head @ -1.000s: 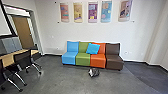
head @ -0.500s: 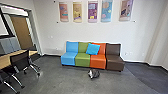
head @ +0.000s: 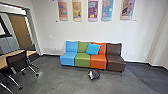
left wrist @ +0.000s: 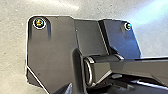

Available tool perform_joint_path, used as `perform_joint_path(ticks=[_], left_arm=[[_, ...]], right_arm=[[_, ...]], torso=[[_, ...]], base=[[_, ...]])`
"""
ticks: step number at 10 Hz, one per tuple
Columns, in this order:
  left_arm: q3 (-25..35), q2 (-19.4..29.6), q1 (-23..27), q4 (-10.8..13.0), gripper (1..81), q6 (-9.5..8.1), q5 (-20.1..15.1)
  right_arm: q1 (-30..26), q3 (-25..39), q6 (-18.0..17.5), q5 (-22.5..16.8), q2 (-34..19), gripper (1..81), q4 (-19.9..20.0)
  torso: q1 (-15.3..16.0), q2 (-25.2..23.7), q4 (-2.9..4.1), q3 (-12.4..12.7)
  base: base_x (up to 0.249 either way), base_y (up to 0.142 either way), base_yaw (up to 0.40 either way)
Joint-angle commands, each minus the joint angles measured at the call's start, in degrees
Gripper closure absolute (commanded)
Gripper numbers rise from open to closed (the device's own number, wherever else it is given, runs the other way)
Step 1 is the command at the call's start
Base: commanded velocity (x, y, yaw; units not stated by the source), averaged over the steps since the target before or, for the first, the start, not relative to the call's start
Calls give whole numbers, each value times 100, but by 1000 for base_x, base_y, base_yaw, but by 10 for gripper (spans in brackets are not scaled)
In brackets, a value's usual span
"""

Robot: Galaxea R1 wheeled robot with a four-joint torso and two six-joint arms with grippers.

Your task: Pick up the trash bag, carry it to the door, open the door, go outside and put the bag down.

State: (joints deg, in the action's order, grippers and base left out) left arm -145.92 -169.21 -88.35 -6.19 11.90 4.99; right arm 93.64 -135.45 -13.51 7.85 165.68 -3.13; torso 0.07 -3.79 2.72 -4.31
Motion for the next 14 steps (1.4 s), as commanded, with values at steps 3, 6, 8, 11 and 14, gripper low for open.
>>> perform_joint_path(ticks=[3,6,8,11,14], left_arm=[[46,9,243,66,10,23,-314],[46,9,243,57,10,23,-314],[46,9,234,57,10,23,-314],[46,9,243,65,10,23,-314],[46,9,243,66,10,23,-314]], right_arm=[[-191,81,68,-319,2,10,-109],[-174,81,59,-319,2,10,-117],[-182,81,59,-319,2,10,-117],[-182,81,67,-319,3,10,-117],[-182,81,59,-319,11,10,-117]], torso=[[2,0,0,0],[0,0,0,0],[2,2,0,0],[-7,-2,0,2],[-7,0,0,0]], base=[[132,0,0],[132,0,0],[132,0,0],[132,0,0],[132,-41,0]])
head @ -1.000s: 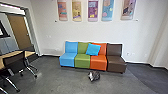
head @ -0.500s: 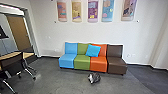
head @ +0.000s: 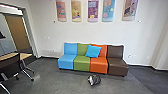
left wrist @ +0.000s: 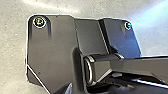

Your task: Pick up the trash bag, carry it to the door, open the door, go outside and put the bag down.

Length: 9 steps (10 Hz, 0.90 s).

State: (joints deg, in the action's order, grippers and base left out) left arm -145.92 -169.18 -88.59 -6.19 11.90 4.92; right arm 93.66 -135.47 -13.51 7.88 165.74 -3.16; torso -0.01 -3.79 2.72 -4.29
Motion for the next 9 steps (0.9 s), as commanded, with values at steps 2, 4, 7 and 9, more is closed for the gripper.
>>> perform_joint_path(ticks=[2,4,7,9], left_arm=[[46,7,267,66,10,23,-308],[46,-2,267,66,10,23,-308],[46,-2,267,57,10,23,-308],[46,6,267,57,10,23,-308]], right_arm=[[-185,84,68,-322,5,10,-115],[-203,84,68,-322,5,10,-115],[-211,84,68,-322,5,10,-115],[-211,84,68,-322,5,10,-115]], torso=[[1,0,0,-2],[3,2,0,-2],[1,0,0,0],[1,2,0,0]], base=[[132,-71,0],[132,-71,0],[132,-71,0],[132,-71,0]])
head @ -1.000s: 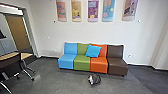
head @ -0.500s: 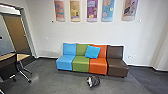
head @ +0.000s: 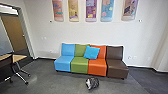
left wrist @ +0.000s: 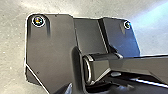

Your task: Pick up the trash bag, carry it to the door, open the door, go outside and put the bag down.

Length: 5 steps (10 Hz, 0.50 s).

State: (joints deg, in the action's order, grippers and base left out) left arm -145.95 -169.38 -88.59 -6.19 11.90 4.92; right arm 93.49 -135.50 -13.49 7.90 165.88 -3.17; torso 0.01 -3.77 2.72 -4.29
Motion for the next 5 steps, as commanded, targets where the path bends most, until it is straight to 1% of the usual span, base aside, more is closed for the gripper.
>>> perform_joint_path(ticks=[1,4,5], left_arm=[[48,35,267,57,10,23,-317],[48,26,267,57,10,23,-317],[48,26,267,57,10,23,-317]], right_arm=[[-203,86,66,-324,-8,10,-114],[-203,86,58,-324,-8,10,-105],[-203,86,66,-324,-8,10,-105]], torso=[[0,0,0,0],[-1,-2,0,0],[-1,0,0,0]], base=[[132,-71,0],[132,-70,0],[133,0,0]])
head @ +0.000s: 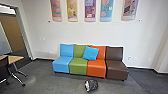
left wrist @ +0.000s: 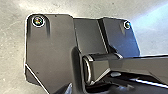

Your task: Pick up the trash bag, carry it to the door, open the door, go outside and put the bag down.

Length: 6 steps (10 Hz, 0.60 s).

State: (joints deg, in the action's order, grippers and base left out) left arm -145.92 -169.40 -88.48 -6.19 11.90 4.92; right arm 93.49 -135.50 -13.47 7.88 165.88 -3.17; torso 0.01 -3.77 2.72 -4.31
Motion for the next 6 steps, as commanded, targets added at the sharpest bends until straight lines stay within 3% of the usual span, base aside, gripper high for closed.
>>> perform_joint_path(ticks=[1,6], left_arm=[[46,29,256,57,10,23,-308],[46,29,256,57,10,23,-317]], right_arm=[[-194,86,55,-322,-8,10,-105],[-185,86,56,-322,-8,10,-105]], torso=[[0,0,0,0],[-1,-2,0,2]], base=[[133,0,0],[133,0,0]])
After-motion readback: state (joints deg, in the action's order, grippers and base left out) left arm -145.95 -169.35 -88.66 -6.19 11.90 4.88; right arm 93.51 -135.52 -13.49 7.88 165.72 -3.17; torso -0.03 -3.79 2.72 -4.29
